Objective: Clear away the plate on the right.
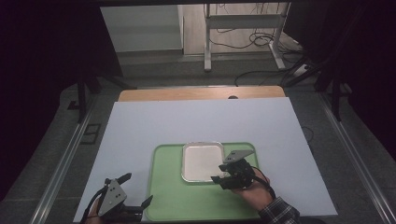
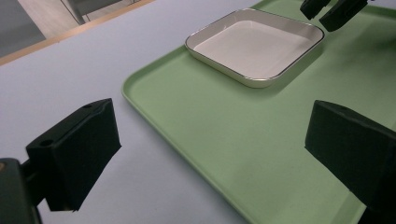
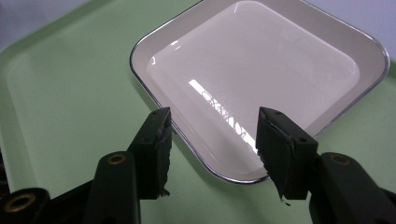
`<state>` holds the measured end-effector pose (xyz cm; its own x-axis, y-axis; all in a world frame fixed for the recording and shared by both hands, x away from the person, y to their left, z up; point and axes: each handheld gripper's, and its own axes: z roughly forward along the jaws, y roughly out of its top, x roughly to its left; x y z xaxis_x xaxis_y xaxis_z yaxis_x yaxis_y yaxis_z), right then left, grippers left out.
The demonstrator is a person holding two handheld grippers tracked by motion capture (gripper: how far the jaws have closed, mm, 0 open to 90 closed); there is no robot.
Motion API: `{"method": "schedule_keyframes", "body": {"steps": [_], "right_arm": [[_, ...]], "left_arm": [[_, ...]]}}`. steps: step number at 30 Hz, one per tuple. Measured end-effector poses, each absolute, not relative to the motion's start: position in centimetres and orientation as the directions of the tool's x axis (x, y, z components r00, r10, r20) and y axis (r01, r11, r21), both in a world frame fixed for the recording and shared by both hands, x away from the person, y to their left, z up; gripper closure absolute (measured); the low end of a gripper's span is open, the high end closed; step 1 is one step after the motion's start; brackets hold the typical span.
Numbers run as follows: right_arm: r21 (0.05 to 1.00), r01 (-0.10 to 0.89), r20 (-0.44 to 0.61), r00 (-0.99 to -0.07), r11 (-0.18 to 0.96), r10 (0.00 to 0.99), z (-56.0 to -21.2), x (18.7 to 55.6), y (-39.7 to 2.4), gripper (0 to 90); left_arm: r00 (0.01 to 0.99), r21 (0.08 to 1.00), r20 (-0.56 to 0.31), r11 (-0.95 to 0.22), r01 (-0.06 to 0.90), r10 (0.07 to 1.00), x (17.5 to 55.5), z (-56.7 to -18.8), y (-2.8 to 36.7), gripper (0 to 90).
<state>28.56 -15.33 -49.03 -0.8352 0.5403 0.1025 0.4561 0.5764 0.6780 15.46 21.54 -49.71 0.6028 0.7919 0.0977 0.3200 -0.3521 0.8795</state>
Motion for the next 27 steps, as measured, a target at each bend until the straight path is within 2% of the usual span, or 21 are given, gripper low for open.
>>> {"method": "schedule_keyframes", "body": {"steps": [12, 27], "right_arm": [[0.682, 0.451, 0.085, -0.831, 0.576, 0.55, -48.6, 28.6, -16.1, 41.8], [0.705, 0.446, 0.071, -0.818, 0.551, 0.571, -47.6, 28.5, -17.9, 26.3]], "left_arm": [[0.603, 0.88, 0.097, -0.352, 0.32, 0.792, 15.5, -49.7, 21.5, 2.8], [0.602, 0.881, 0.094, -0.348, 0.321, 0.793, 15.5, -49.7, 21.5, 2.8]]}}
